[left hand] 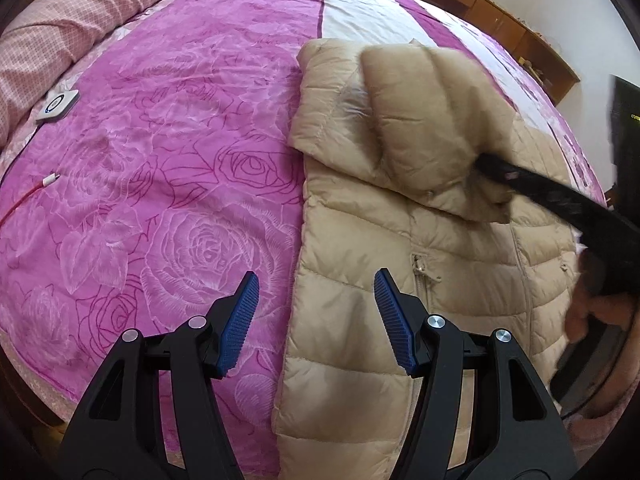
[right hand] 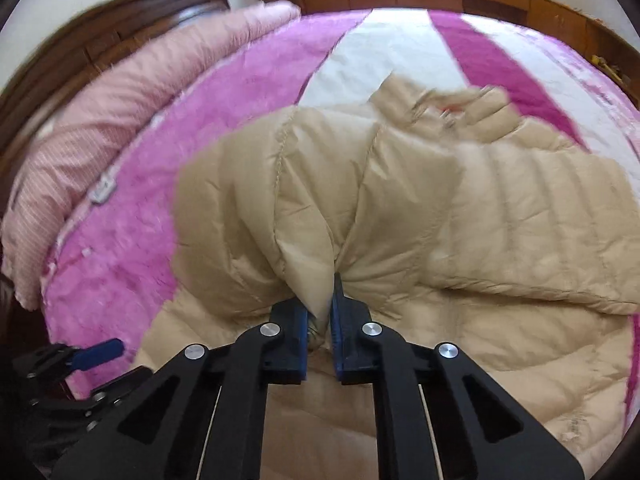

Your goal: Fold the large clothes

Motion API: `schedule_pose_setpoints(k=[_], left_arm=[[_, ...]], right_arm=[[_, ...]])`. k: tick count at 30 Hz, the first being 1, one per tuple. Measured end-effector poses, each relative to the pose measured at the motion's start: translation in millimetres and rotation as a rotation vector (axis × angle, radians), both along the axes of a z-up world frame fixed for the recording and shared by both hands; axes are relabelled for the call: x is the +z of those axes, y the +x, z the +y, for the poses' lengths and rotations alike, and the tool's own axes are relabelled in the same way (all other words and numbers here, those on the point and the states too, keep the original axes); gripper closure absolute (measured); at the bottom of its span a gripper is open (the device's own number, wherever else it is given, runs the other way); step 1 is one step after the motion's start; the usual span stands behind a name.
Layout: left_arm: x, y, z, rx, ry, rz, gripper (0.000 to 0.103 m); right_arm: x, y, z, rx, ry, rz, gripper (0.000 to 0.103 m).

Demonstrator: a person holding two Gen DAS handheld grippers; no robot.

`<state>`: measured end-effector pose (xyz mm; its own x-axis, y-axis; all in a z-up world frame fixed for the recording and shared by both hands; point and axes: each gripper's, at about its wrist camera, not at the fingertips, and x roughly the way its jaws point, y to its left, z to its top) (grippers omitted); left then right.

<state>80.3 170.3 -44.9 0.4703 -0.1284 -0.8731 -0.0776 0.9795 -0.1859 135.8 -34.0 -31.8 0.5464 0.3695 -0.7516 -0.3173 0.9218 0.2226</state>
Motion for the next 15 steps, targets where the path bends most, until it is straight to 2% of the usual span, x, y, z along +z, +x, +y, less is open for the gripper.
schedule_pose_setpoints(k=[4,7,11,12,14,15], left_arm=[[2,1,-6,-0.014,-0.001,-0.009,0.043],[4,3,-12,-0.027,0.000,-0.014,0.043],[6,5,-20,-0.038,-0.002,-0.018,0.043],[6,6,-22,-0.040,-0.003,-0.020,0.043],[7,6,-25,-0.044,-0.004,-0.023,0.043],[7,6,-26,-0.045,-0.003,-0.023,0.043]], right_arm=[[20,-11,-39,-0.069,0.050,-0.036,0.093],[18,-12,-65,-0.132,0.016,-0.047,0.093],[-10,-1,-87,-0.173,-0.011,0.062,0.091],[-18,0,-91,-0.184,-0.019,0.080,0.086],[-23,-3,-95,-0.200,-0.031,0.085,0.055],[-24,-7,-98,-0.208,-0.029,0.075,0.049]])
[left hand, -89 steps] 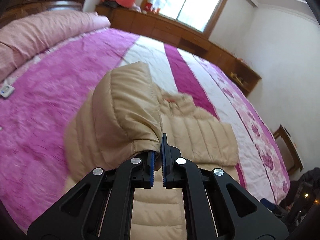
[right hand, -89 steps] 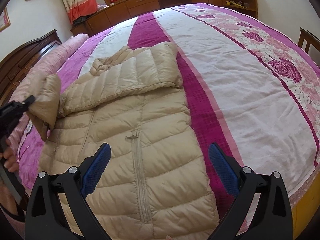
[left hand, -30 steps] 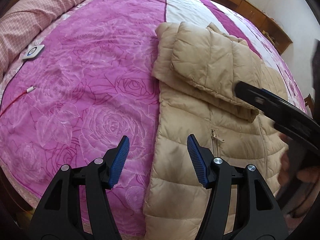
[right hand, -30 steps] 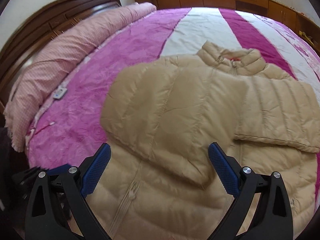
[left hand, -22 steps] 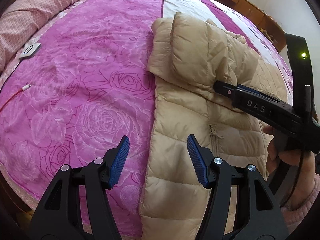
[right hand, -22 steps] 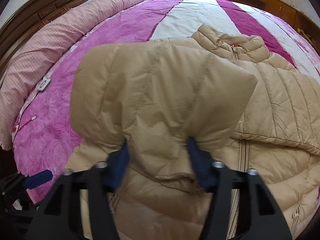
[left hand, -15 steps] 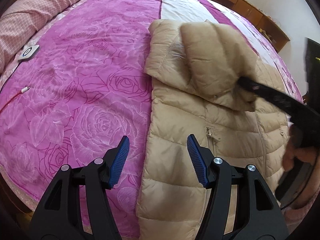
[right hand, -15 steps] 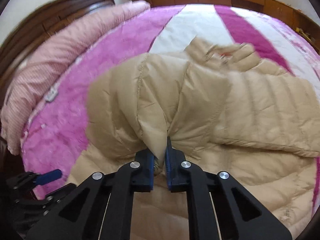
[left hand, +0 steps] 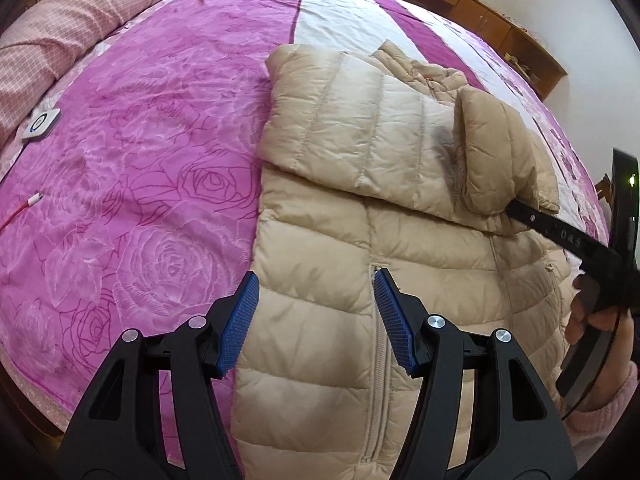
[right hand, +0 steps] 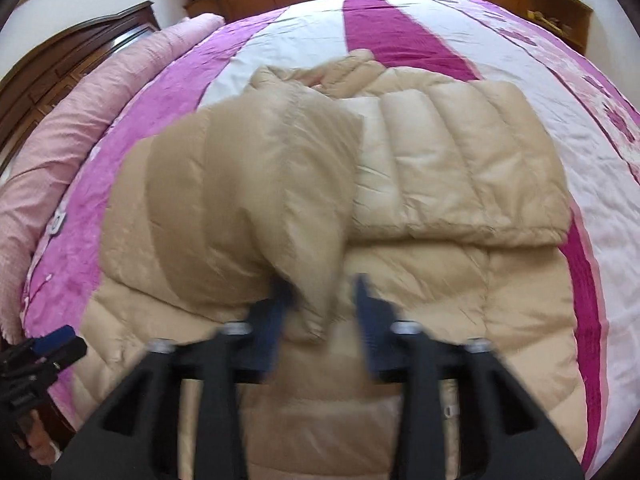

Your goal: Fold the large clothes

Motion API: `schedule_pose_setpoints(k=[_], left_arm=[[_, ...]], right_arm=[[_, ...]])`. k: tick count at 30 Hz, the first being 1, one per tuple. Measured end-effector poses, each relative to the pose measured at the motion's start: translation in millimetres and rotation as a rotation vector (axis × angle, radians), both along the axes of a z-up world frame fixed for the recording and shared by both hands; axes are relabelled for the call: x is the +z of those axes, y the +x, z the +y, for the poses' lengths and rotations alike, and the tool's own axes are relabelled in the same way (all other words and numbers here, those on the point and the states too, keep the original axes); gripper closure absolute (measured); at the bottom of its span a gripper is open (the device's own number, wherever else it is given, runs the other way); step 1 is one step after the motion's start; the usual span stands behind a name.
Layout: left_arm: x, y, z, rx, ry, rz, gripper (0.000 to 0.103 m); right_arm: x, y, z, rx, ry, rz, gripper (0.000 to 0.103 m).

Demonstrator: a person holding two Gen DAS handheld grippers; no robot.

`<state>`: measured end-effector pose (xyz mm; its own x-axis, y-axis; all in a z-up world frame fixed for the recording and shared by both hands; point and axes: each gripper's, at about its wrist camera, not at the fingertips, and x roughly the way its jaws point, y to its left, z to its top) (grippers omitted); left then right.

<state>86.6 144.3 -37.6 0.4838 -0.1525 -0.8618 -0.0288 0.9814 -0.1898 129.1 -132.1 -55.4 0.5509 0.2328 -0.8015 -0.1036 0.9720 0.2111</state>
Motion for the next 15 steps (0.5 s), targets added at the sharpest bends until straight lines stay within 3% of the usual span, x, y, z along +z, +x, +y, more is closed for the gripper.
schedule_pose_setpoints(k=[1,7,11,15], left_arm=[[0,0,-1,-0.001,0.002,0.000,0.043],[1,3,-3,0.000,0.014,-0.006,0.043],[0,4,-1,0.011,0.010,-0.002,0.043],[-2,4,0,0.016,0.012,0.001,0.043]], right_arm=[[1,-5,-1,-0.001,0.000,-0.010,0.044],[24,-22,0,0.006,-0.006,-0.060,0.043],[43,-28,26,0.065,0.015,-0.117,0.034],[41,-17,60,0.124,0.005,-0.121,0.031]])
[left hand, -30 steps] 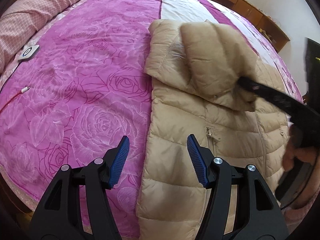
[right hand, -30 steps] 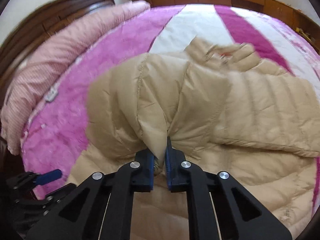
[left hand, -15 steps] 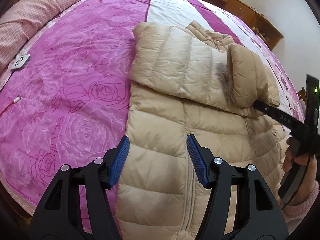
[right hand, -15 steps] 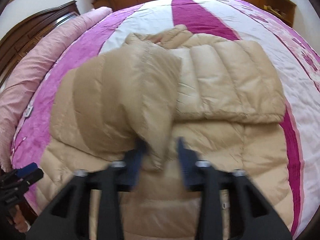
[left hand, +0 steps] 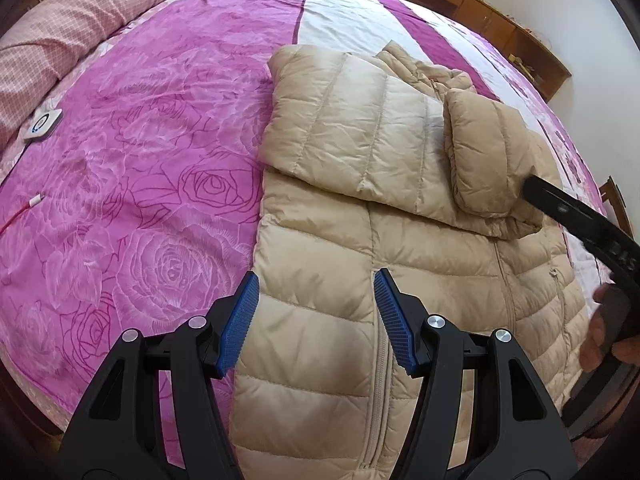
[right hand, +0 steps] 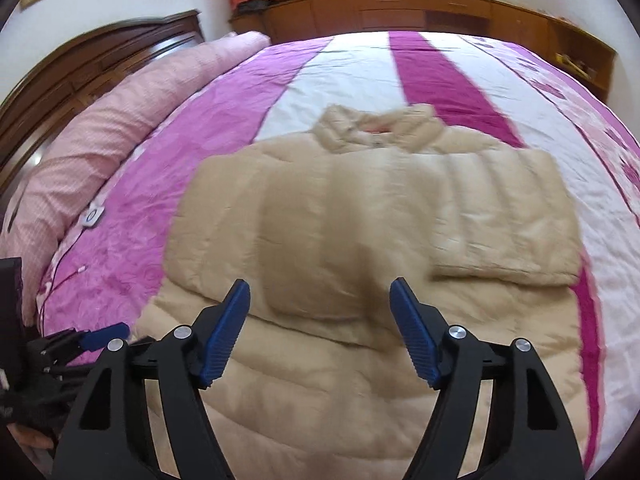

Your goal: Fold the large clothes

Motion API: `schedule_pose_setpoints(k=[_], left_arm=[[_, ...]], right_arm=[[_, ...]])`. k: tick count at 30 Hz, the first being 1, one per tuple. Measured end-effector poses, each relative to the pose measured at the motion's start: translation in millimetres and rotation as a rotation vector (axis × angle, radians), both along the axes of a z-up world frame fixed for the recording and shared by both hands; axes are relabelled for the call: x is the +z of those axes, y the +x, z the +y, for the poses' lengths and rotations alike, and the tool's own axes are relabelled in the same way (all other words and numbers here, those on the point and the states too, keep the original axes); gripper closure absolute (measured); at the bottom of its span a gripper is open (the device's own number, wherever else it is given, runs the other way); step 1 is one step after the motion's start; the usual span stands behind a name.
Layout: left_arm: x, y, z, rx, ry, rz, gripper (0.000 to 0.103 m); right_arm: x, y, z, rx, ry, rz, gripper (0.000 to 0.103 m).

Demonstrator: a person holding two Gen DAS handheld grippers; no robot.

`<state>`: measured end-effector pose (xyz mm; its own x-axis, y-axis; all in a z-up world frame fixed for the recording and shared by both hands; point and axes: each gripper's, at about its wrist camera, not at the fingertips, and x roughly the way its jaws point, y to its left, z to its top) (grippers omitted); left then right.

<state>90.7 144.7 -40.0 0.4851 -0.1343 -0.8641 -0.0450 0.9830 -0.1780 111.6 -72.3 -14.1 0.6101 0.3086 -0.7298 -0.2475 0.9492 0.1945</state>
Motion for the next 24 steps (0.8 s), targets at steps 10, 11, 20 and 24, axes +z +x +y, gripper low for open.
schedule_pose_setpoints(k=[10,11,20,24], left_arm=[[-1,-1,3,0.002,0.011,-0.004,0.043],[-1,-1,3,0.002,0.010,-0.006,0.043],[7,2,-7,-0.029,0.003,-0.040,0.043],[12,9,-14,-0.044,0.006,-0.053,0.043]], right_arm=[[-36,32,40,0.007,-0.117,0.042,0.030],[-40,33,38,0.004,-0.126,0.046,0.040],[-31,29,8,-0.003,-0.044,0.034,0.087],[0,19,-23,-0.027,0.014,-0.027,0.088]])
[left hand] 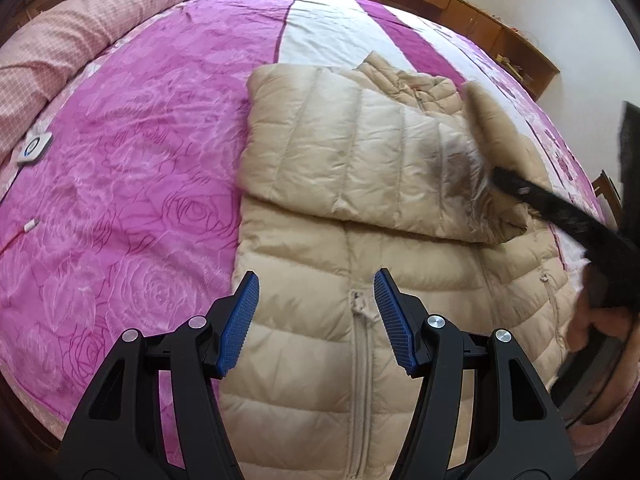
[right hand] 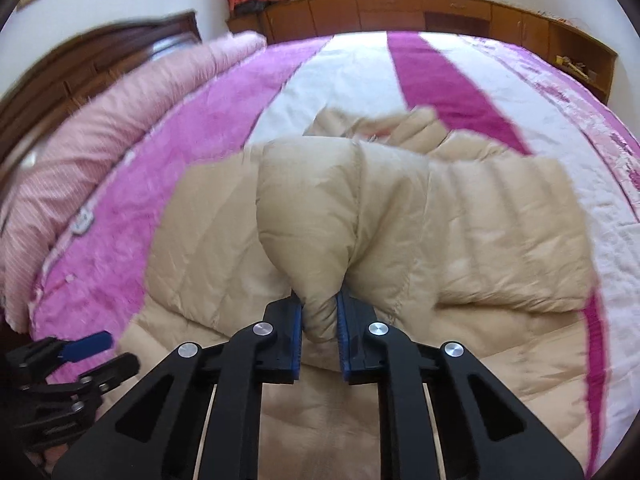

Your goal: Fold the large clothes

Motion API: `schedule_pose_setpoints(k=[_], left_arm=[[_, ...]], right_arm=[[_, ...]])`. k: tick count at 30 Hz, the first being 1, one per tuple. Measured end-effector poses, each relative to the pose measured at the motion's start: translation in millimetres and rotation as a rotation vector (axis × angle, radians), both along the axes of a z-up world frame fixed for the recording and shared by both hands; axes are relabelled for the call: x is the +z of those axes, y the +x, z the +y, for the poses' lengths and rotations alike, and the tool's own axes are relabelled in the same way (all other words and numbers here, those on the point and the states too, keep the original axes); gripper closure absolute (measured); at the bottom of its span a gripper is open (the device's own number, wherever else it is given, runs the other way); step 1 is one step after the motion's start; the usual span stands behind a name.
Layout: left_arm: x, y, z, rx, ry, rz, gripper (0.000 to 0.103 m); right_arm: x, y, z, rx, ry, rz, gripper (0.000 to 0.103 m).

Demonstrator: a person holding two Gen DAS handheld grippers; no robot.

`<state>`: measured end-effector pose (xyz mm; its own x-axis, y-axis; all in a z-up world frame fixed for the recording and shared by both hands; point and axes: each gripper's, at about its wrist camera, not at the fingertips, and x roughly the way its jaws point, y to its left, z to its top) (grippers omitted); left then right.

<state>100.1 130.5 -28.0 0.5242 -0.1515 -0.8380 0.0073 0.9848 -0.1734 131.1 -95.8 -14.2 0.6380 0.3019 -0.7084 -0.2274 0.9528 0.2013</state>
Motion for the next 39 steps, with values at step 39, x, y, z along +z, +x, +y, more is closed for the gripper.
schedule_pose_setpoints(k=[39], left_arm=[[-26,90,-73,-0.045,0.118,-0.054,0.043]], right_arm=[[-4,-1,-153,-0.207,-0.001,0.001,0.064]])
